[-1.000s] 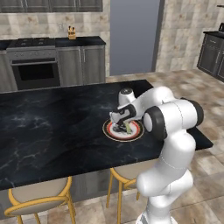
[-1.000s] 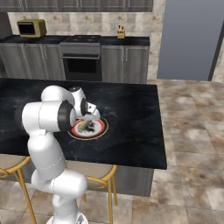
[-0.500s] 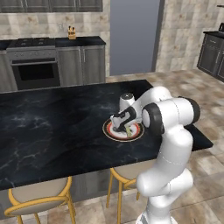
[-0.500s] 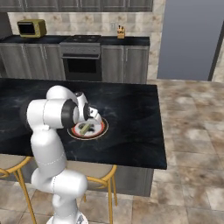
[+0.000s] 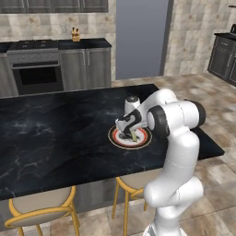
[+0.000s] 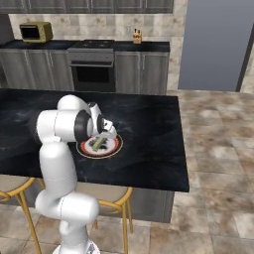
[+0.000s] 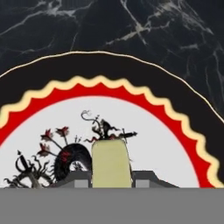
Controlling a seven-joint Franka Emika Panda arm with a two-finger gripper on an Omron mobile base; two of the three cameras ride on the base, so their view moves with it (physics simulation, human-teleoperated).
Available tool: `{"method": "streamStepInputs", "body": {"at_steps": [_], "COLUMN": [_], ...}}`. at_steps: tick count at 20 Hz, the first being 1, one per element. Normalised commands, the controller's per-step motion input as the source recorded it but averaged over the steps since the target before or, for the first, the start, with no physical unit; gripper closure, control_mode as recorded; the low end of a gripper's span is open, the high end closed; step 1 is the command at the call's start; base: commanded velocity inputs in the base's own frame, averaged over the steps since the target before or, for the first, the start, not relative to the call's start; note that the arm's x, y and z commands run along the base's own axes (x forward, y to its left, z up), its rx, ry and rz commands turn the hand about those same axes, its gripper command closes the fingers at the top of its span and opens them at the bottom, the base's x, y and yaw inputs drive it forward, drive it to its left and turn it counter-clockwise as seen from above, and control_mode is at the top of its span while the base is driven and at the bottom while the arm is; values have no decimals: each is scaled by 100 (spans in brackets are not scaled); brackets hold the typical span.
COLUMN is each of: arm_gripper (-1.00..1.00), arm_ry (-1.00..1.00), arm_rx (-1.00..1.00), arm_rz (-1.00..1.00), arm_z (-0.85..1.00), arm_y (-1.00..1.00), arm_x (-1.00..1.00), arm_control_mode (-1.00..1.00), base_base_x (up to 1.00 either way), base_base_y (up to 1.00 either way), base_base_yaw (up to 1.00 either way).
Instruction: Retrieve the butter from the fridge and place it on a plate on the dining table. Then retrieve the butter knife by the fridge and place it near the plate.
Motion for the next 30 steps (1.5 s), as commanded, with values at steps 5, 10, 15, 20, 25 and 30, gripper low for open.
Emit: {"method": "streamStepInputs", "body": {"at_steps": [5,10,15,20,25,30], "arm_gripper": [100,100,100,-100,-100,-100], "arm_ry": [0,0,0,0,0,0], "arm_rx": [0,0,0,0,0,0], "arm_rz": [0,0,0,0,0,0], "arm_z": [-17,-9,-8,-7,-1,0], "arm_y": [0,0,0,0,0,0], "arm_x": [5,4,0,0,0,0], "arm_control_mode": [-100,-100,-100,-100,-100,-100], "base_base_x": [0,0,0,0,0,0], "base_base_y": [0,0,0,0,0,0], "base_base_yaw": [0,0,0,0,0,0]}}
